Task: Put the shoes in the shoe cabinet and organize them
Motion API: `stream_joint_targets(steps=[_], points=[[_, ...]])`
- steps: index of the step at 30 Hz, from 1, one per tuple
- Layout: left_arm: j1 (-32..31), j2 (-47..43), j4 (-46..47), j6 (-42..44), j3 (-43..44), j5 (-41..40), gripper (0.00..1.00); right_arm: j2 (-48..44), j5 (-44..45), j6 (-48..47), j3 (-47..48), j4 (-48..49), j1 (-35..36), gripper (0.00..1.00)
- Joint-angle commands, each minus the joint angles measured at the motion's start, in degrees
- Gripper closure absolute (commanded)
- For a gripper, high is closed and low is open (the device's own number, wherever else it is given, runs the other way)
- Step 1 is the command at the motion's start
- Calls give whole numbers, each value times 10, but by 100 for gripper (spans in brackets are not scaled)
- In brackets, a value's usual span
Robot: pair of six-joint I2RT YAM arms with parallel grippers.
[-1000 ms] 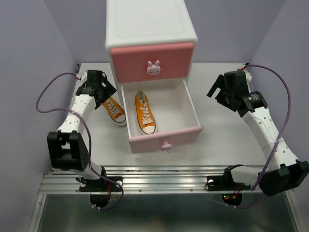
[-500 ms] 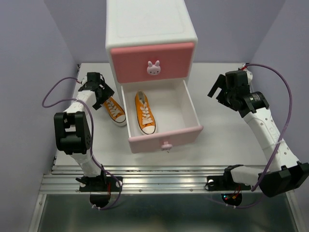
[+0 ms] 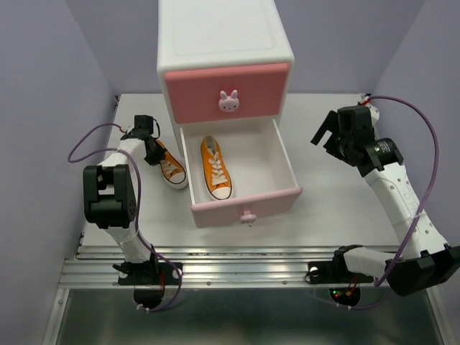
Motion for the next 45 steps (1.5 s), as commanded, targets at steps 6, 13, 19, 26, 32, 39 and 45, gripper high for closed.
stream_joint_targets(steps=[6, 13, 19, 26, 32, 39, 45], points=[[4, -244, -117, -9, 75, -95, 100, -27, 10, 25, 10, 4, -3, 0], [11, -402, -112, -44, 79, 8, 100, -46, 16, 26, -13, 49, -3, 0], [-30, -457, -103, -78, 104, 94, 100, -45, 8, 11, -22, 50, -3, 0], [-161, -455, -89, -126, 91, 71, 100, -29, -19, -23, -22, 69, -3, 0], [-272, -443, -85, -164, 84, 5, 100, -19, -42, -57, -10, 69, -3, 0], [-403, -451, -50, -230, 30, -79, 100, -28, -45, -81, -7, 54, -3, 0], [-488, -443, -72, -251, 43, -130, 100, -23, -43, -84, -6, 49, -3, 0]])
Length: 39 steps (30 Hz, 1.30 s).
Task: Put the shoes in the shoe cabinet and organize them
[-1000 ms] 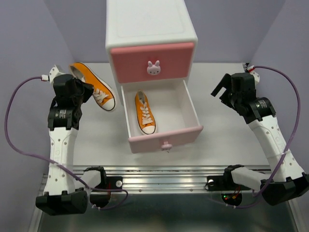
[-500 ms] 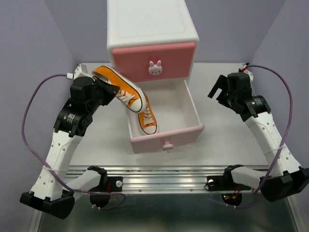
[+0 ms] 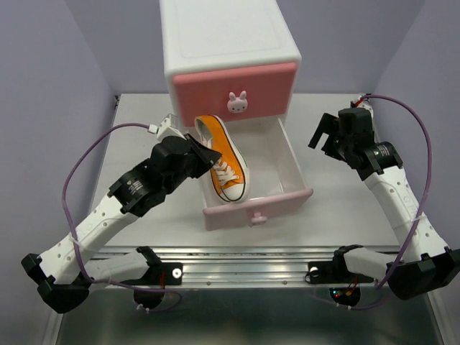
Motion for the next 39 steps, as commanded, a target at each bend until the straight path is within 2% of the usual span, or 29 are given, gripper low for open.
stream_joint_targets(steps=[1, 5, 10, 14, 18, 20, 23, 27, 33, 39], points=[[-43, -6, 52, -28, 13, -12, 100, -7, -3, -16, 24, 9, -3, 0], [-70, -15, 31, -55, 5, -24, 100, -3, 1, -21, 28, 9, -3, 0], [-79, -5, 82, -31, -37, -18, 100, 5, 1, -30, 26, 11, -3, 0], [-84, 27, 98, -40, -37, -87, 100, 6, -10, -28, 32, 11, -3, 0], [-84, 52, 201, -17, -60, -133, 100, 0, -13, -20, 26, 10, -3, 0], [-84, 70, 180, -43, -44, -143, 100, -2, -11, -15, 27, 9, -3, 0], [-84, 95, 159, -63, -34, -134, 100, -7, -10, -14, 23, 7, -3, 0], [-84, 105, 196, -35, -47, -109, 100, -13, -5, -10, 10, 6, -3, 0], [-86, 123, 193, -14, -81, -52, 100, -11, -1, -9, -2, 10, -3, 0], [-87, 172, 193, 22, -44, -64, 100, -3, -2, -6, -12, 20, -3, 0]])
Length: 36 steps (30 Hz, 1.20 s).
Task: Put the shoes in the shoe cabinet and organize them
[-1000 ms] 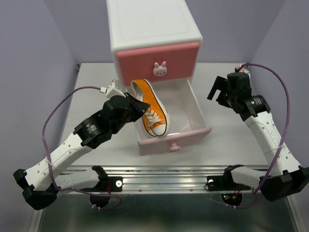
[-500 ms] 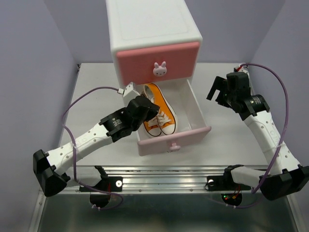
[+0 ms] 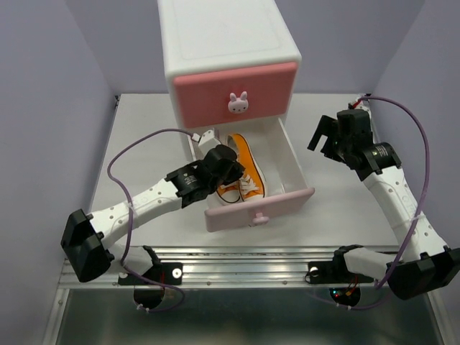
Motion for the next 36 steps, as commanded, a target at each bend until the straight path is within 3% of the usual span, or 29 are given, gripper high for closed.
stream_joint_targets(steps=[1, 5, 12, 18, 30, 36], points=[[-2, 25, 62, 26, 42, -11, 100, -2, 3, 4, -5, 21, -3, 0], [-2, 66, 94, 48, 66, -25, 100, 0, -2, 7, -7, 23, -3, 0], [5, 168, 33, 32, 176, -33, 100, -6, 0, 19, -10, 23, -3, 0], [7, 184, 22, 21, 184, -45, 100, -3, 8, 12, -6, 24, -3, 0], [37, 204, -133, 29, 186, -72, 100, -4, 8, 8, -11, 23, -3, 0], [59, 192, -127, 32, 170, -78, 100, 1, 4, 10, -7, 24, -3, 0]])
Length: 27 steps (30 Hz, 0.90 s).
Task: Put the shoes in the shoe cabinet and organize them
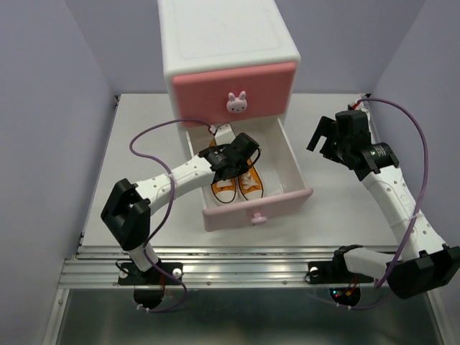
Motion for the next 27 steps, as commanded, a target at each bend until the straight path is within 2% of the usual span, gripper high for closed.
stream_joint_targets(steps=[1, 6, 8, 15, 17, 18, 19, 27], points=[[30, -23, -9, 13, 20, -41, 100, -1, 2, -4, 7, 19, -3, 0], [41, -10, -12, 35, 33, -39, 100, 1, -1, -4, 8, 20, -3, 0], [42, -7, -12, 45, 40, -41, 94, -1, -1, -3, 7, 20, -3, 0], [43, -2, 23, 106, 78, -43, 93, -5, 4, 1, 8, 19, -3, 0], [43, 7, 14, 109, 88, -50, 87, -5, 3, 2, 8, 19, -3, 0], [43, 11, 8, 106, 94, -57, 73, -5, 3, 3, 8, 19, -3, 0], [43, 16, -4, 103, 101, -59, 67, -6, 3, 6, 8, 19, -3, 0], [44, 5, -31, 112, 143, -37, 35, -9, 0, 6, 25, 29, -3, 0]])
